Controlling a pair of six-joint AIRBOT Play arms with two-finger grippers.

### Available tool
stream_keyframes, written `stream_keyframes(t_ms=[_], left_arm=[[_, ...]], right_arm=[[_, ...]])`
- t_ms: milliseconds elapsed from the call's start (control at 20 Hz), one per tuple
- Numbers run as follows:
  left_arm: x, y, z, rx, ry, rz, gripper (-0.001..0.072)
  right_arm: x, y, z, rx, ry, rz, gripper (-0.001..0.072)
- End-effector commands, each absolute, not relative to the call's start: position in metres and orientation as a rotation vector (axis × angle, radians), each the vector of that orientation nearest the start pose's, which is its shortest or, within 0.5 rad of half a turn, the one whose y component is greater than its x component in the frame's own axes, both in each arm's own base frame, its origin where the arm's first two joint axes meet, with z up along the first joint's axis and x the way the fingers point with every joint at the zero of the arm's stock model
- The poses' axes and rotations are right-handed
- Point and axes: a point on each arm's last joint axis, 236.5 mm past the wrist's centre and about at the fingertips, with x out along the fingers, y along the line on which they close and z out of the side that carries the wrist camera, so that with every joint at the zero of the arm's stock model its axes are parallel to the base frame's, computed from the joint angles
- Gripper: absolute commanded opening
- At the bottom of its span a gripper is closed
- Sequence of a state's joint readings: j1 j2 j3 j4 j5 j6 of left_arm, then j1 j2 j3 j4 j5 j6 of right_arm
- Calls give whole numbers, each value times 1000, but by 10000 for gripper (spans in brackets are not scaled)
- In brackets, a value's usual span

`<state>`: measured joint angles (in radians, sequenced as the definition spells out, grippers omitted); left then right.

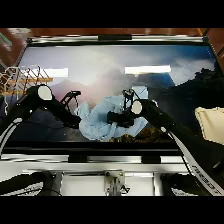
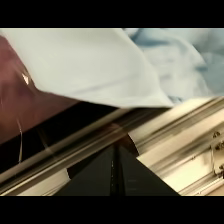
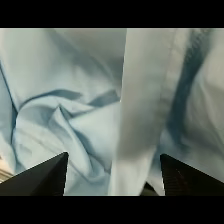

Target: Fold the shirts.

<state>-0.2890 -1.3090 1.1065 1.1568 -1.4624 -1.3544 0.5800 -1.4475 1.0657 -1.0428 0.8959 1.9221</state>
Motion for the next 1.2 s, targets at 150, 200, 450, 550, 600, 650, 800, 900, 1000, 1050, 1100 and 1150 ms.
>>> stream_keyframes(t_ms=[150, 200, 450, 550, 600, 650, 800, 900, 1000, 1050, 1100, 1150], left_arm=[[258, -171, 22, 55, 1528, -667, 47], [260, -171, 21, 55, 1523, -666, 47], [276, -164, 33, 25, 1472, -640, 47], [290, -168, 50, 25, 1409, -645, 51], [297, -172, 60, 20, 1371, -649, 94], [307, -176, 71, 12, 1325, -653, 231], [340, -194, 102, -56, 1153, -665, 605], [361, -214, 120, -155, 1054, -692, 607], [368, -237, 120, -240, 1045, -743, 609], [367, -250, 113, -255, 1058, -780, 609], [365, -261, 105, -265, 1080, -810, 610], [362, -274, 94, -271, 1109, -842, 611]], right_arm=[[328, 313, -59, 584, 1457, 376, 55], [336, 315, -45, 529, 1412, 442, 55], [389, 288, 68, 183, 1115, 561, 54], [398, 279, 132, 119, 982, 574, 54], [395, 277, 157, 106, 948, 590, 55], [387, 274, 178, 96, 927, 607, 54], [350, 258, 212, 49, 958, 634, 54], [323, 246, 214, 13, 1017, 641, 54], [305, 242, 211, -34, 1060, 647, 54], [296, 243, 208, -58, 1085, 655, 54], [290, 245, 205, -79, 1101, 662, 55], [286, 247, 204, -94, 1107, 664, 55]])
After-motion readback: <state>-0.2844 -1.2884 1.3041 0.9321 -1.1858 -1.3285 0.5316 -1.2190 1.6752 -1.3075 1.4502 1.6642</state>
